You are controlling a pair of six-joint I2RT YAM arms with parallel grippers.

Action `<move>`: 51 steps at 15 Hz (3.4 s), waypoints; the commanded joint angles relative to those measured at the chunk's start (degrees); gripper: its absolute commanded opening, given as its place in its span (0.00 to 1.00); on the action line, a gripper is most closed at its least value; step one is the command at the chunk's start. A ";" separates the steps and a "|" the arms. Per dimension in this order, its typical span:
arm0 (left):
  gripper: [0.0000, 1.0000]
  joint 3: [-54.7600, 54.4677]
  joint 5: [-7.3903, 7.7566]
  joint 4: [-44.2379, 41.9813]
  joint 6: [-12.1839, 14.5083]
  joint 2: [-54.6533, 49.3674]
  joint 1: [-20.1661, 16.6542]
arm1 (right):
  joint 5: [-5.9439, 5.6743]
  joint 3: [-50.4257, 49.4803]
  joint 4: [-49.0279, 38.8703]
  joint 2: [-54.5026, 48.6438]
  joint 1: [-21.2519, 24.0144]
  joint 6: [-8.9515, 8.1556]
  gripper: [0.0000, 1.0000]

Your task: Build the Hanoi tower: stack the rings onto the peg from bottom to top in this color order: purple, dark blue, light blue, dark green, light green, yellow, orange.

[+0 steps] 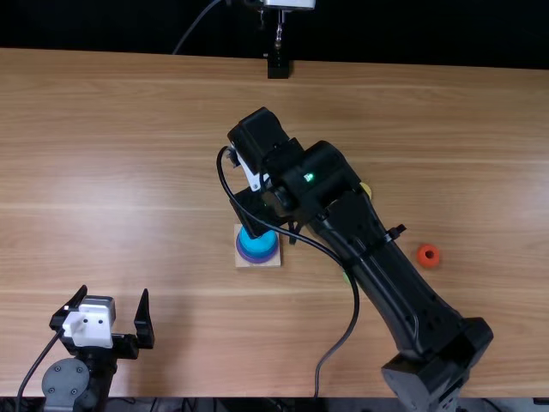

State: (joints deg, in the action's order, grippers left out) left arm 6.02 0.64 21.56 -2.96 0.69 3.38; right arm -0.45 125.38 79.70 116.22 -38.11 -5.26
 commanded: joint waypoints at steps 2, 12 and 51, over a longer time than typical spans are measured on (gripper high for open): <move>1.00 -6.02 0.83 4.70 0.85 -0.69 -0.04 | 0.24 1.27 -0.01 0.49 -1.09 -0.33 0.00; 1.00 -6.02 0.73 4.59 0.85 -0.69 -0.04 | 0.13 0.74 0.10 2.78 -1.00 -0.23 0.00; 1.00 -6.02 0.83 4.70 0.85 -0.69 -0.04 | 0.24 -70.36 -37.03 -41.69 17.37 -0.12 1.00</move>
State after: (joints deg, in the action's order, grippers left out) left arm 6.02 0.67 21.56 -2.94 0.69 3.38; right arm -0.47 55.77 42.46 75.57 -21.19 -5.17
